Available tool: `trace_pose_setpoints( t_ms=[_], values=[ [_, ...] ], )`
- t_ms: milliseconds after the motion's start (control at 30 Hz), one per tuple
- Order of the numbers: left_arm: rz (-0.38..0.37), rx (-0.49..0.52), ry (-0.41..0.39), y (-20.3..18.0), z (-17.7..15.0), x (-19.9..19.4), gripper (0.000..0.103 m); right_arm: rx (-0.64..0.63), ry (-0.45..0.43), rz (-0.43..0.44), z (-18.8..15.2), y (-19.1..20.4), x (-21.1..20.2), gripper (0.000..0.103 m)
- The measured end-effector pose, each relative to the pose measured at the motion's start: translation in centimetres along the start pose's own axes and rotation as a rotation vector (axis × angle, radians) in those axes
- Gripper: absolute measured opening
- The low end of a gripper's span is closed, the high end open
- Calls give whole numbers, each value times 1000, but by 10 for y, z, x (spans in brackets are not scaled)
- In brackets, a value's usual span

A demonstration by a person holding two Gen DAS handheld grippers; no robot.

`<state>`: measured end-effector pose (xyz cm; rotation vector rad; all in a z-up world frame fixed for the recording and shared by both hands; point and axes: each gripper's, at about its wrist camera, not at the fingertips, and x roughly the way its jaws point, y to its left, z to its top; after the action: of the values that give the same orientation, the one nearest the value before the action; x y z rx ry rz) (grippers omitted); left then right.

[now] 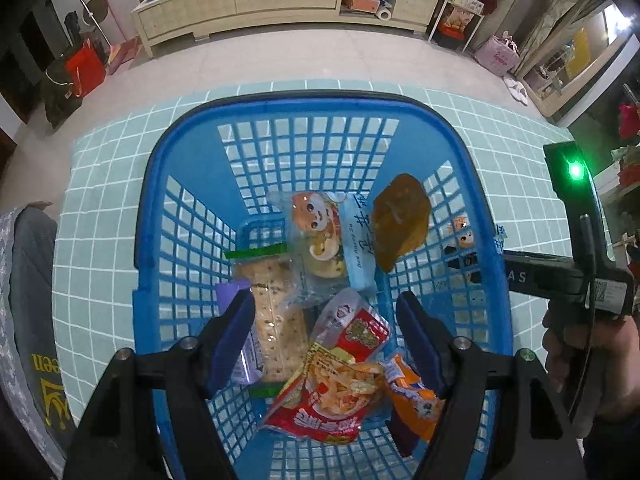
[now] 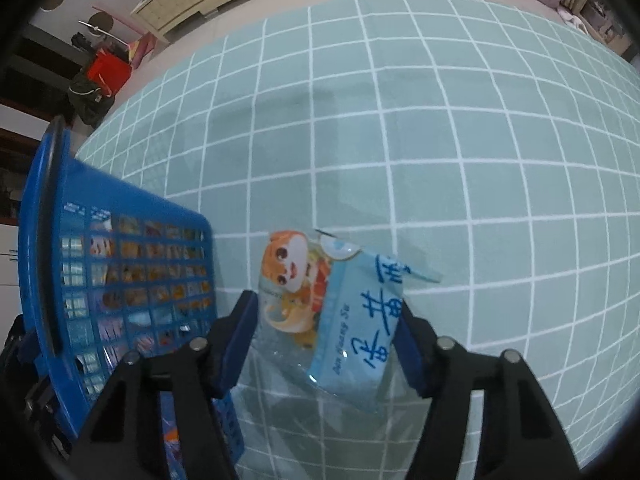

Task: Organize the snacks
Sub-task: 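Carry the blue-and-white bread bag over the blue basket with the right tool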

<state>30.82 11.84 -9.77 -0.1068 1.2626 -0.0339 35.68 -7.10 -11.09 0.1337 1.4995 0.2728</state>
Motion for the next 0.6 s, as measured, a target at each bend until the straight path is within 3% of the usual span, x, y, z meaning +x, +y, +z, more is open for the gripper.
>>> trace_pose_setpoints(
  t_ms=[400, 600],
  values=[
    [-26, 32, -61, -8, -38, -43, 71, -29, -58, 50, -47, -8, -66, 67],
    [-12, 33, -118, -1, -58, -80, 71, -64, -115, 65, -73, 12, -109, 67]
  ],
)
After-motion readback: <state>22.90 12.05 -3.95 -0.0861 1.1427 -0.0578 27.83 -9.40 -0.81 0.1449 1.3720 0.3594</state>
